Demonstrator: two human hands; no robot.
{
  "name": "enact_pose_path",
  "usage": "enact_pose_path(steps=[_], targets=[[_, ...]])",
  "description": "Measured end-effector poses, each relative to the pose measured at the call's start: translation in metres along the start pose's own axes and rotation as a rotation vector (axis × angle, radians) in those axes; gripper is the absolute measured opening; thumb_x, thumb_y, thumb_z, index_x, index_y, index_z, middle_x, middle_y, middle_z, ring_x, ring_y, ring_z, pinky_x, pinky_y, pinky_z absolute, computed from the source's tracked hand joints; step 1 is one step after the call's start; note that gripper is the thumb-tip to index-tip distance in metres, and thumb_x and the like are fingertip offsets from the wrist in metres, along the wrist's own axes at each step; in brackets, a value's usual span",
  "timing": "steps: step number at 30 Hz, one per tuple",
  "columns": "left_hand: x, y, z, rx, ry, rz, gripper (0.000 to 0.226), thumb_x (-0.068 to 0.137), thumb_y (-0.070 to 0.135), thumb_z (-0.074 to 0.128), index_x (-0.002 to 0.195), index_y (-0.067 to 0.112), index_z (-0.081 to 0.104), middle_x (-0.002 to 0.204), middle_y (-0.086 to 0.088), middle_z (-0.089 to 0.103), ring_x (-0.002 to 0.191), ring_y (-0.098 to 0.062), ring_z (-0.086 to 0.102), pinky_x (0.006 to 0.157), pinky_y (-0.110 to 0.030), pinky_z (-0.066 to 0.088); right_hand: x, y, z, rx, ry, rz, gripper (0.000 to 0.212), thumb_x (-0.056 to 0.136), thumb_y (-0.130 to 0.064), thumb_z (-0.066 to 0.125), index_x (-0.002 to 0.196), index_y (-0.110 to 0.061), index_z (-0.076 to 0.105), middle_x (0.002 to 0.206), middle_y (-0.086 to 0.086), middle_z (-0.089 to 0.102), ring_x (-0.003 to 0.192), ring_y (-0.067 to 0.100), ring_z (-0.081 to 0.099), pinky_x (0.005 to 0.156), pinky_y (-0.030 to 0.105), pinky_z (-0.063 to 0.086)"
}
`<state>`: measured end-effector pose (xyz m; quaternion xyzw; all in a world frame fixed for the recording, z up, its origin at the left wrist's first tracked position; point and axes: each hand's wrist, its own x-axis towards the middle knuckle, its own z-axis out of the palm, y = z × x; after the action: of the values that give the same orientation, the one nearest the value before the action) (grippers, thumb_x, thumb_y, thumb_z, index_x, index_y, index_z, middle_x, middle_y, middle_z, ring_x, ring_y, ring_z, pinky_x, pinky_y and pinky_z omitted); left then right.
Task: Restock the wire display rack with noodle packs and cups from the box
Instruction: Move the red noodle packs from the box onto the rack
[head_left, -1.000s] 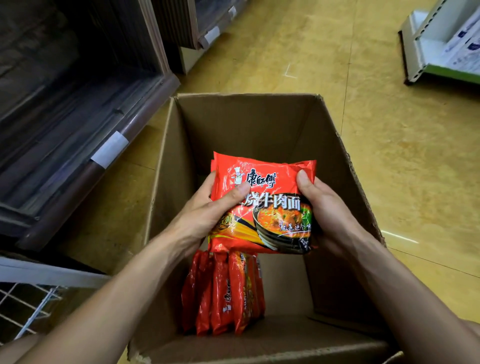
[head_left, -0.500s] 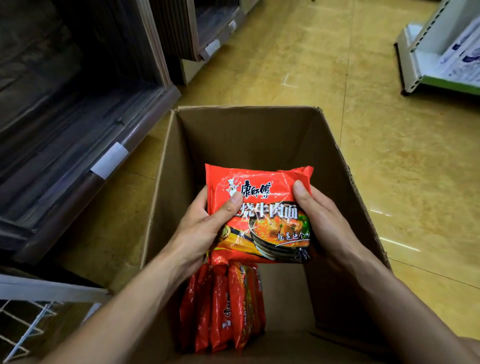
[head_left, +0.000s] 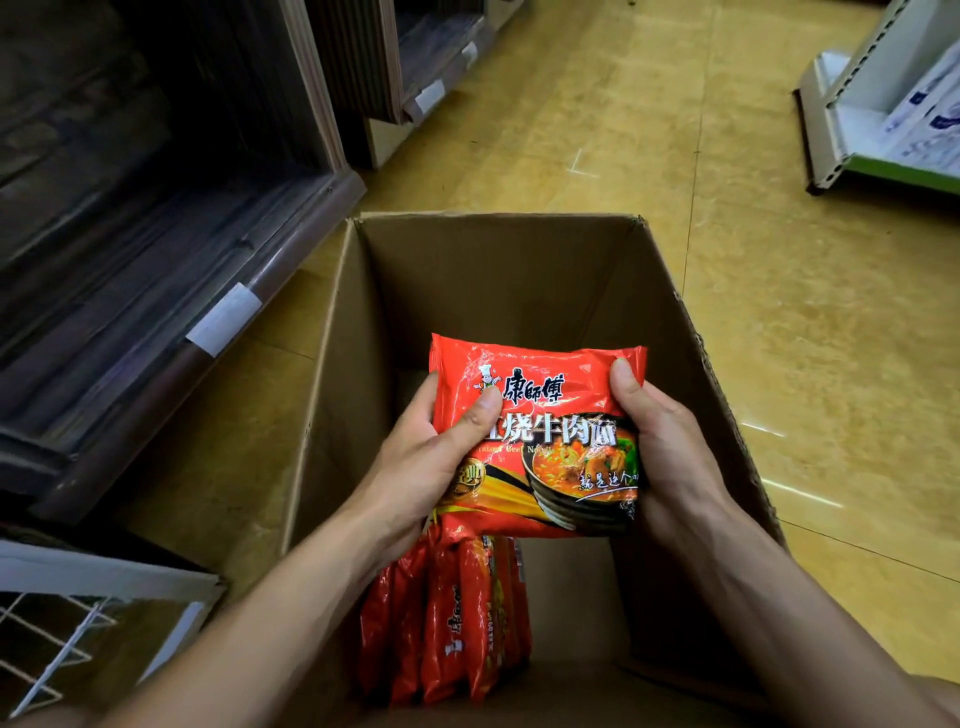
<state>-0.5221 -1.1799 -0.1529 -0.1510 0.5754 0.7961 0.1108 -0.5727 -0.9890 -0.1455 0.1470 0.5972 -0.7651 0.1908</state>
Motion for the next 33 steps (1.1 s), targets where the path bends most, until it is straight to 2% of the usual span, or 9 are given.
enact_pose_path(steps=[4,7,12,16,19,24,29,33], targets=[[-0.001,-0.006,-0.001,0.021,0.073,0.003,0.045,0.089,0.05,0.066,0.13,0.032,0.057,0.117,-0.003,0.075,0.106,-0.028,0.073,0.1,-0.053,0.053,0.0,0.001,0.0,-0.09,-0.045,0.008,0.05,0.096,-0.058,0.05,0.123,-0.019,0.066,0.106,0.011,0.077,0.098,0.029,0.075,0.089,0.047,0.059],[-0.001,-0.008,0.001,-0.001,0.115,-0.015,0.05,0.088,0.055,0.064,0.131,0.031,0.057,0.116,-0.005,0.075,0.105,-0.03,0.073,0.099,-0.056,0.053,0.0,0.0,0.001,-0.098,-0.089,0.026,0.049,0.098,-0.055,0.048,0.125,-0.018,0.064,0.107,0.012,0.076,0.099,0.029,0.075,0.085,0.044,0.062],[-0.001,-0.006,0.003,-0.009,0.161,-0.022,0.046,0.091,0.054,0.062,0.131,0.03,0.058,0.115,-0.005,0.076,0.103,-0.03,0.074,0.097,-0.056,0.054,0.0,-0.002,0.004,-0.132,-0.125,0.033,0.043,0.097,-0.048,0.057,0.127,-0.018,0.061,0.111,0.012,0.076,0.101,0.031,0.074,0.096,0.051,0.056],[-0.002,-0.003,0.005,-0.012,0.194,-0.029,0.04,0.096,0.055,0.053,0.128,0.032,0.059,0.112,-0.002,0.077,0.101,-0.026,0.075,0.094,-0.05,0.057,0.001,-0.002,0.004,-0.149,-0.138,0.035,0.041,0.097,-0.047,0.056,0.127,-0.019,0.061,0.11,0.011,0.076,0.101,0.029,0.074,0.093,0.048,0.058],[-0.003,-0.001,0.006,-0.031,0.212,-0.052,0.037,0.099,0.057,0.046,0.123,0.034,0.061,0.106,0.0,0.078,0.096,-0.022,0.076,0.084,-0.042,0.062,0.001,-0.002,0.004,-0.153,-0.144,0.031,0.038,0.099,-0.044,0.054,0.126,-0.018,0.061,0.11,0.011,0.076,0.1,0.029,0.074,0.09,0.046,0.06],[-0.003,0.003,0.008,-0.057,0.261,-0.086,0.039,0.099,0.059,0.045,0.125,0.034,0.06,0.105,-0.001,0.078,0.095,-0.023,0.076,0.088,-0.045,0.06,0.004,-0.001,0.004,-0.177,-0.137,0.034,0.038,0.099,-0.044,0.055,0.126,-0.018,0.061,0.109,0.01,0.076,0.099,0.029,0.075,0.09,0.046,0.06],[-0.003,0.007,0.01,-0.088,0.306,-0.079,0.036,0.1,0.057,0.044,0.118,0.032,0.064,0.098,0.0,0.079,0.089,-0.02,0.077,0.08,-0.041,0.062,0.005,-0.001,0.004,-0.161,-0.138,0.036,0.04,0.099,-0.045,0.055,0.128,-0.019,0.06,0.109,0.011,0.076,0.099,0.029,0.075,0.09,0.046,0.06],[-0.005,0.011,0.009,-0.104,0.336,-0.071,0.038,0.102,0.054,0.043,0.118,0.028,0.065,0.099,-0.002,0.079,0.089,-0.022,0.077,0.076,-0.041,0.063,0.0,-0.005,0.008,-0.163,-0.18,0.063,0.036,0.098,-0.044,0.056,0.126,-0.022,0.061,0.107,0.007,0.077,0.096,0.026,0.076,0.078,0.036,0.063]])
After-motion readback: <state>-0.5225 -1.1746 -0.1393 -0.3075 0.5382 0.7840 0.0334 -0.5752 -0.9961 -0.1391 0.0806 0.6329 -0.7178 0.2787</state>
